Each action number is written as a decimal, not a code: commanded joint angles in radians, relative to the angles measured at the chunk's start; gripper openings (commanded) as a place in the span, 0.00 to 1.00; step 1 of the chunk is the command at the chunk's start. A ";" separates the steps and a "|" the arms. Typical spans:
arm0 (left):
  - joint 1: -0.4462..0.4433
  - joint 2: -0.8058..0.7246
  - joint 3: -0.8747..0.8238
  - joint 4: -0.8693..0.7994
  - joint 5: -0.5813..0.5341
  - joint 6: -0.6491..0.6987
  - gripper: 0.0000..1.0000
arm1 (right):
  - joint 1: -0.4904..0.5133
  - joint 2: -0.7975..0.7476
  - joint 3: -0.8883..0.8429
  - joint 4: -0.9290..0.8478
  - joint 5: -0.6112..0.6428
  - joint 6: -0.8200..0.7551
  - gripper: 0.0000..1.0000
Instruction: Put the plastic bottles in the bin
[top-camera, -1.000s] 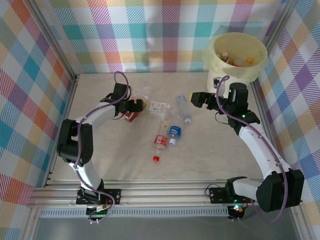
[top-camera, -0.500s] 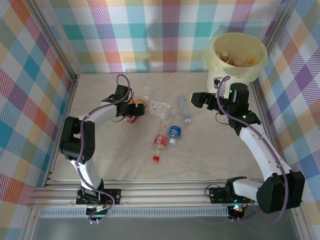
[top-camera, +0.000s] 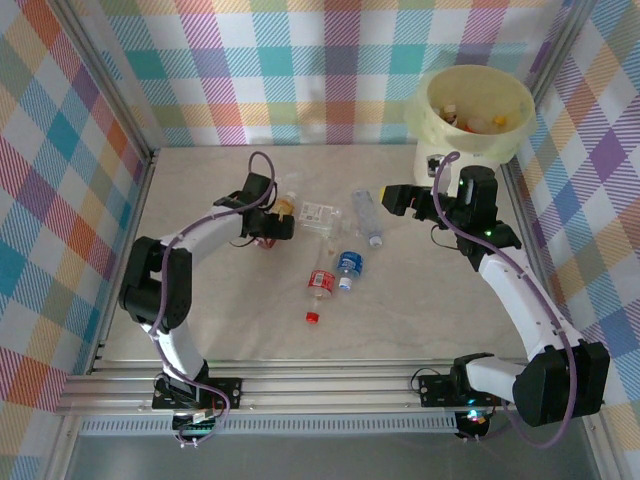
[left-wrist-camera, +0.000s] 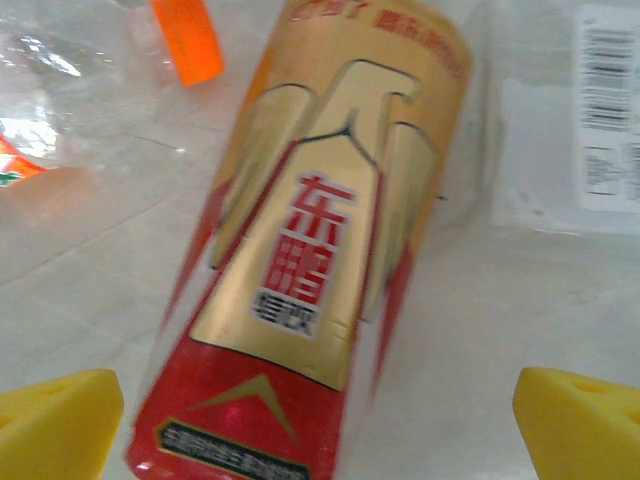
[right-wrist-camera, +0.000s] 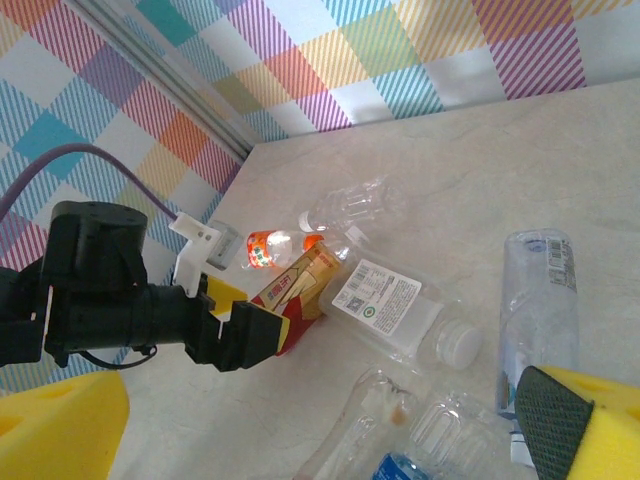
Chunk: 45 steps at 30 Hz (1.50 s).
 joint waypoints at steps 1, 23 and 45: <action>-0.015 0.057 0.049 -0.056 -0.102 0.061 0.99 | 0.004 0.004 0.011 -0.009 -0.015 -0.009 1.00; -0.015 0.136 0.075 -0.091 -0.065 0.144 0.73 | 0.004 0.006 0.019 -0.039 -0.003 -0.030 1.00; -0.085 -0.317 -0.232 0.196 0.147 -0.019 0.57 | 0.005 0.000 -0.102 0.233 -0.021 0.274 1.00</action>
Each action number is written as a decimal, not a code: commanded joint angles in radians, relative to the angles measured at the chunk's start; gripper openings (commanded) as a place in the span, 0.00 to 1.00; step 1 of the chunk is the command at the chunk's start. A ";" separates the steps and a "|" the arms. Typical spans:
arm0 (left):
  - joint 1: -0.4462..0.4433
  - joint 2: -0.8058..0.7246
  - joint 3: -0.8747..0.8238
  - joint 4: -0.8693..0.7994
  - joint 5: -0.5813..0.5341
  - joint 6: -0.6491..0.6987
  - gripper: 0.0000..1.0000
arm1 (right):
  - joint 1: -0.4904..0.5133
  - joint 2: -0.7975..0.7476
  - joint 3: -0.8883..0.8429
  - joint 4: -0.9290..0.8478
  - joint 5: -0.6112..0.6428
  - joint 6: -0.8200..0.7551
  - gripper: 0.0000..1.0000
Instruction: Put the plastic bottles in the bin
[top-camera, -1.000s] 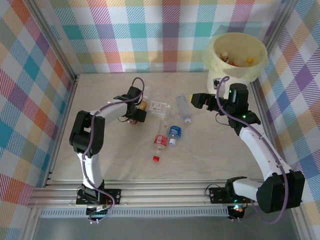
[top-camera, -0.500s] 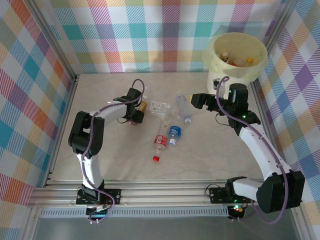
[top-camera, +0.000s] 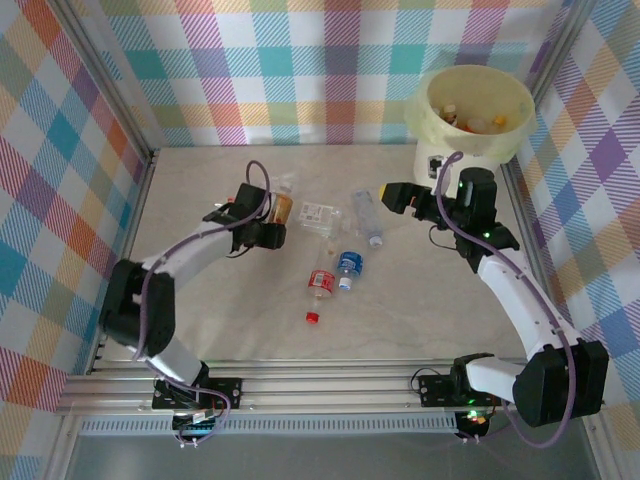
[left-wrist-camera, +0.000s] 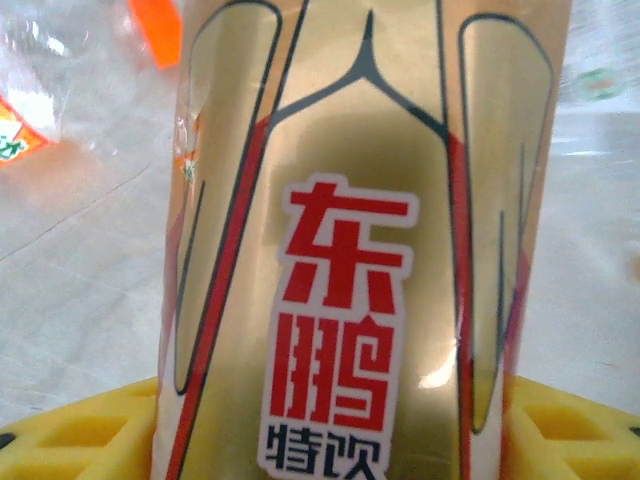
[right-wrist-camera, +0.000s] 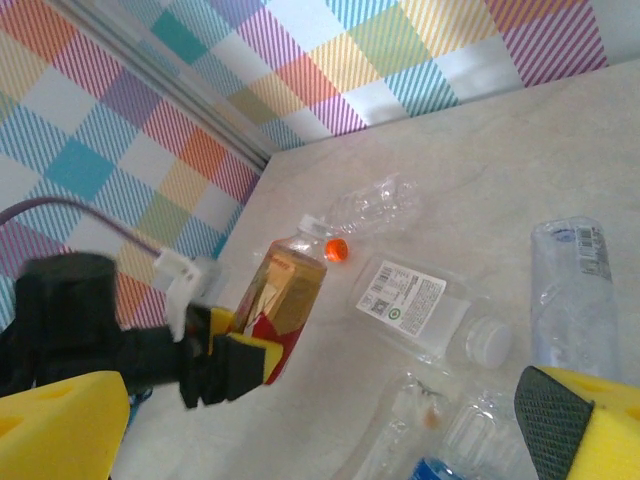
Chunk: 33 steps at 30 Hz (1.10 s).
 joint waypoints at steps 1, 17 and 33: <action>-0.071 -0.123 -0.061 0.139 0.070 -0.076 0.57 | 0.008 0.002 -0.075 0.181 -0.006 0.179 1.00; -0.436 -0.367 -0.065 0.269 -0.124 0.004 0.59 | 0.123 0.015 -0.004 0.233 -0.247 0.124 1.00; -0.458 -0.389 -0.067 0.398 0.057 0.008 0.59 | 0.315 0.039 0.080 0.211 -0.148 -0.003 1.00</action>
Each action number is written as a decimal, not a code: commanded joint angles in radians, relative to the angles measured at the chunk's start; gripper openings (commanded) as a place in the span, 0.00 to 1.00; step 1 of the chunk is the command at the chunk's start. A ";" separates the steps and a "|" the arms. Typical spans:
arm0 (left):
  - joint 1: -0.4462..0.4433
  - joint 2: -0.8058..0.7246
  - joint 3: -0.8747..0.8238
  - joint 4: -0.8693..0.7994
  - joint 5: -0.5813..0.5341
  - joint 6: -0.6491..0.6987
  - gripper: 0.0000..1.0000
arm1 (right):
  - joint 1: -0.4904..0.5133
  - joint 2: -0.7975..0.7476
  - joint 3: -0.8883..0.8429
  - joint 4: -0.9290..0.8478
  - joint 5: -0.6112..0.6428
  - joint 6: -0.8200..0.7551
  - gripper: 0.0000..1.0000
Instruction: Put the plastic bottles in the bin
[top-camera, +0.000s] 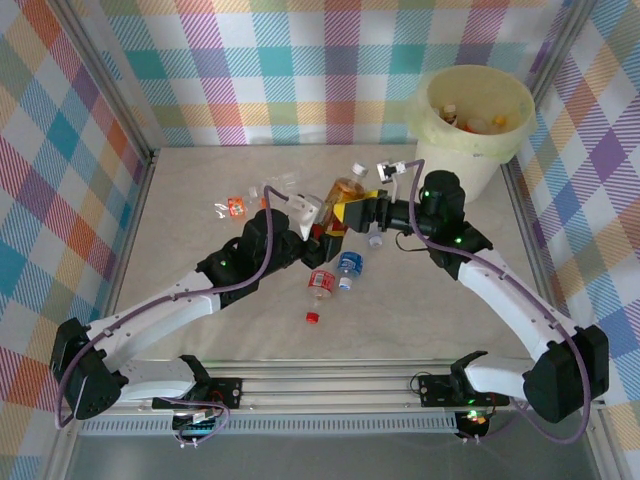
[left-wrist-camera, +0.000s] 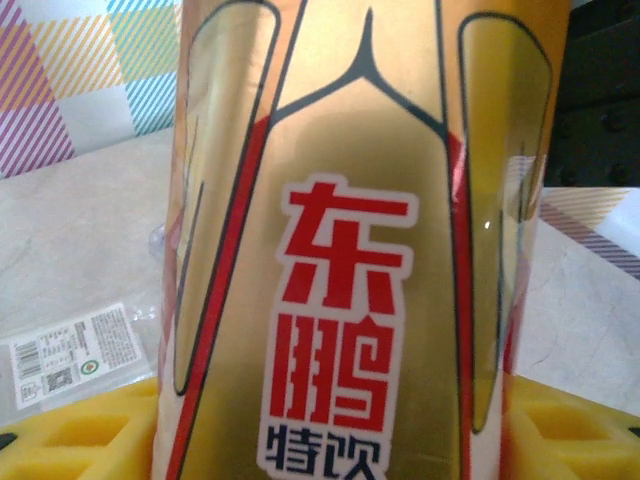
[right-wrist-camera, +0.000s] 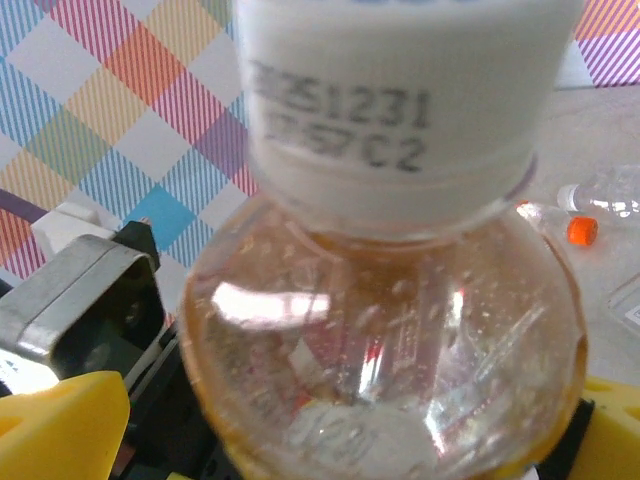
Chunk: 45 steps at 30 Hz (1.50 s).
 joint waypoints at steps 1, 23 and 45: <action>-0.012 -0.030 0.010 0.068 0.041 0.015 0.59 | 0.038 0.014 0.043 0.045 0.011 -0.034 1.00; -0.012 -0.038 -0.001 0.062 -0.016 -0.002 0.63 | 0.064 0.047 0.096 -0.056 0.091 -0.077 0.62; -0.006 -0.126 -0.103 0.073 -0.229 -0.085 1.00 | -0.200 0.078 0.215 -0.220 0.390 -0.073 0.55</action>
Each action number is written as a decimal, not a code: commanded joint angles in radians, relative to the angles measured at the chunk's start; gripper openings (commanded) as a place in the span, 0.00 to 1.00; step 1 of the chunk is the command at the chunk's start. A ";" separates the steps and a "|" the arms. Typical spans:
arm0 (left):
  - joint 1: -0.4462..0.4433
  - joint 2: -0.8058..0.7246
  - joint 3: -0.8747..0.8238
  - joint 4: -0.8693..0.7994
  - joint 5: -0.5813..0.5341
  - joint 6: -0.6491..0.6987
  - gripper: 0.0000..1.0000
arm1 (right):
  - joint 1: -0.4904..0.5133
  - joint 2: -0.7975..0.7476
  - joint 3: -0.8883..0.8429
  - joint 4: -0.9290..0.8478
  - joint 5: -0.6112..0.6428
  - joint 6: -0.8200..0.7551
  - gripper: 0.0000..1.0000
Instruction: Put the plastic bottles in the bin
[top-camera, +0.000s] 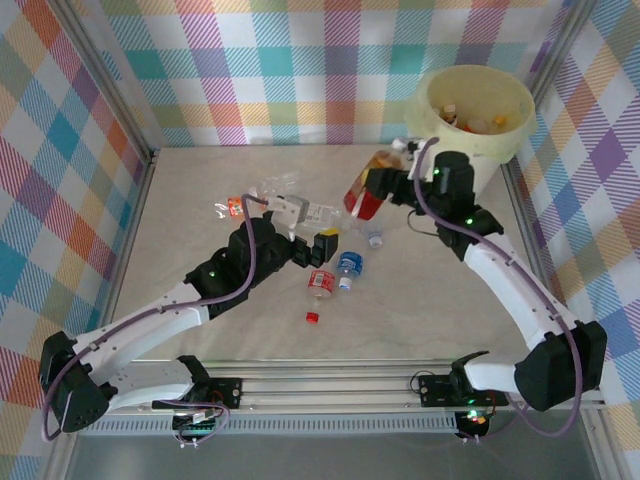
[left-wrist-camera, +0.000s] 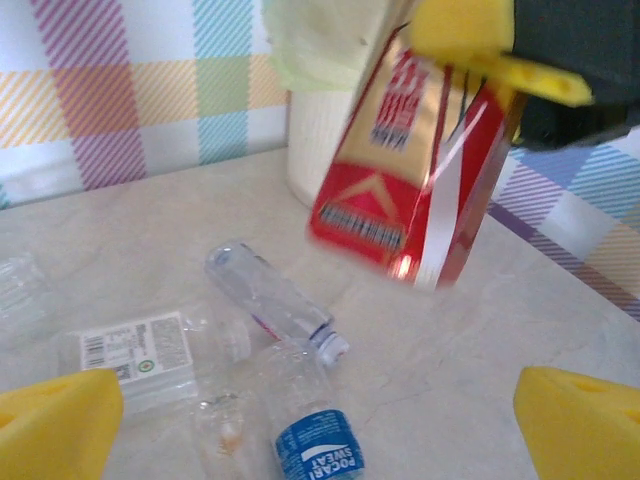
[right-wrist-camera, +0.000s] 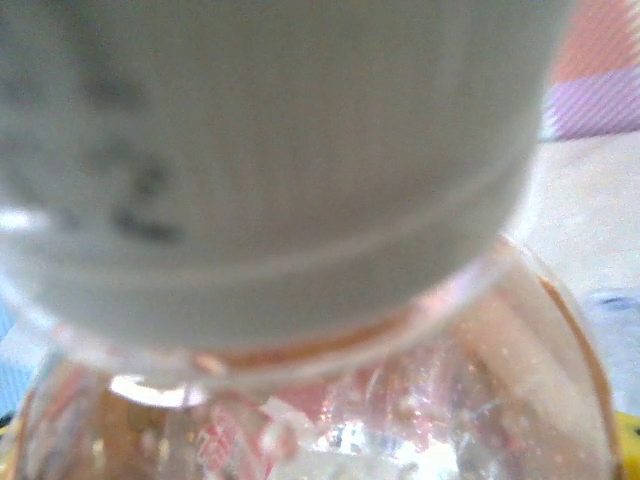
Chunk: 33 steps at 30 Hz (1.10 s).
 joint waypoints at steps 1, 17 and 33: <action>-0.003 -0.031 -0.022 0.009 -0.079 -0.027 1.00 | -0.080 0.023 0.080 -0.004 0.064 -0.043 0.55; 0.005 -0.095 -0.079 -0.053 -0.156 -0.068 1.00 | -0.330 0.397 0.631 0.030 0.315 -0.224 0.53; 0.023 -0.104 -0.113 -0.052 -0.173 -0.109 1.00 | -0.366 0.777 1.047 -0.118 0.672 -0.326 0.58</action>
